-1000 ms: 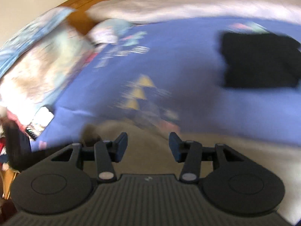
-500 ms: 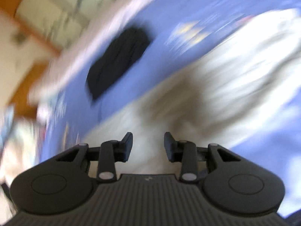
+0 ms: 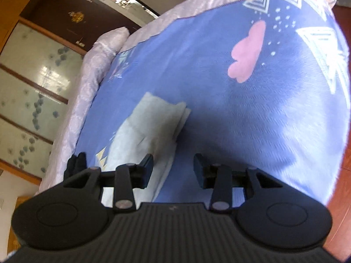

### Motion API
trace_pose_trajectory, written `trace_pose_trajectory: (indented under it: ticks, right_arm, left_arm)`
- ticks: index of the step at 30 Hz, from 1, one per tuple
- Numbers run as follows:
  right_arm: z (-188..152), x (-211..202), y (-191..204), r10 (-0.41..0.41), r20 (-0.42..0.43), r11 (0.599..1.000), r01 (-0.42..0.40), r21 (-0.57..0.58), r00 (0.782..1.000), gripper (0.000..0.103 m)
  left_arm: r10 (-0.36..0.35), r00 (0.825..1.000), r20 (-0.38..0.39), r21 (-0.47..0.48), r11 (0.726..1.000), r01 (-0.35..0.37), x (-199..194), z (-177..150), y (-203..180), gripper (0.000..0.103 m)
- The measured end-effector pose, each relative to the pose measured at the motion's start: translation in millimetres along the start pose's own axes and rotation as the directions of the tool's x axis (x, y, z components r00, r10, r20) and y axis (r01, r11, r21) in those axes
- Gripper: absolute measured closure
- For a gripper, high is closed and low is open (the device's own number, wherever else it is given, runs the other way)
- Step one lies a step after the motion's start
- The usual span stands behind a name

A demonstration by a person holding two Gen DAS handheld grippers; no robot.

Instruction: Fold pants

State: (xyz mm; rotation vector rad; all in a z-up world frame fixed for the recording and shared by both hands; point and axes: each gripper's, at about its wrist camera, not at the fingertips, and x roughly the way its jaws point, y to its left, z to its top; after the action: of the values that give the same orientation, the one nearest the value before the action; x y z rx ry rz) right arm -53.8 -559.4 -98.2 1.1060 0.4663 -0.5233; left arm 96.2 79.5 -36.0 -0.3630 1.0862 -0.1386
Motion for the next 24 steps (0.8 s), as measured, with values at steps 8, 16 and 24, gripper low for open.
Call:
trace_pose_trajectory:
  ticks: [8, 16, 24]
  right_arm:
    - [26, 22, -3, 0.077, 0.036, 0.995, -0.079, 0.058, 0.996, 0.062]
    - [14, 0, 27, 0.131, 0.041, 0.991, -0.130, -0.039, 0.990, 0.084]
    - [-76, -27, 155, 0.312, -0.145, 0.851, -0.344, -0.397, 0.939, 0.084]
  left_arm:
    - [0.052, 0.999, -0.002, -0.034, 0.998, -0.052, -3, 3, 8, 0.048]
    - [0.034, 0.999, -0.003, -0.011, 0.999, -0.034, 1, 3, 3, 0.048]
    - [-0.177, 0.984, -0.006, -0.014, 0.984, 0.177, -6, 12, -13, 0.051]
